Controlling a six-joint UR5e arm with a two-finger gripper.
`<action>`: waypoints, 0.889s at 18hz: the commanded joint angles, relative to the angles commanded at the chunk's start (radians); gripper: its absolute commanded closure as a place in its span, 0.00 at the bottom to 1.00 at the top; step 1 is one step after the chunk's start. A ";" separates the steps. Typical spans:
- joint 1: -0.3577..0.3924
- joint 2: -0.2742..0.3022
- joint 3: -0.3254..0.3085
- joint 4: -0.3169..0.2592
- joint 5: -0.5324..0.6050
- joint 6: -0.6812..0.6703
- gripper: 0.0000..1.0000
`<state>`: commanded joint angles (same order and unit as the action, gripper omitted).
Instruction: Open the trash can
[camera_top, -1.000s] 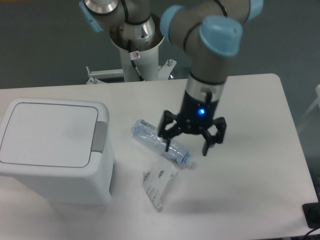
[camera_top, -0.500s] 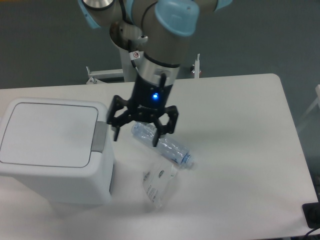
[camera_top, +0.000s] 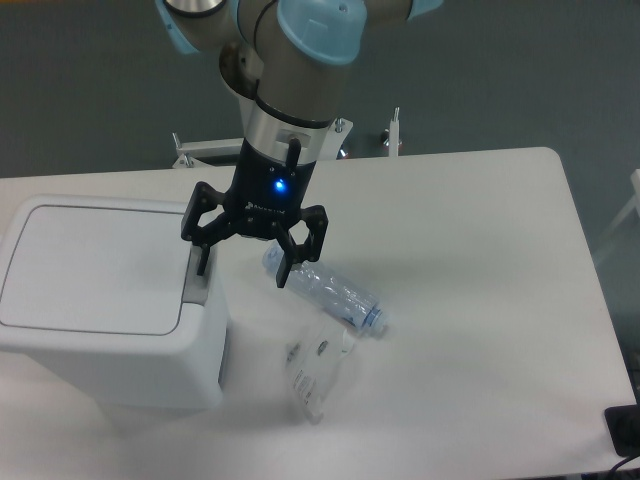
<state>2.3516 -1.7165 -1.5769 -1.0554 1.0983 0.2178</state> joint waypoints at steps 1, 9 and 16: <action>0.000 0.000 -0.002 0.002 0.002 0.000 0.00; -0.002 -0.005 -0.015 0.006 0.005 0.005 0.00; -0.002 -0.009 -0.015 0.006 0.003 0.005 0.00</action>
<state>2.3501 -1.7257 -1.5923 -1.0492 1.1014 0.2224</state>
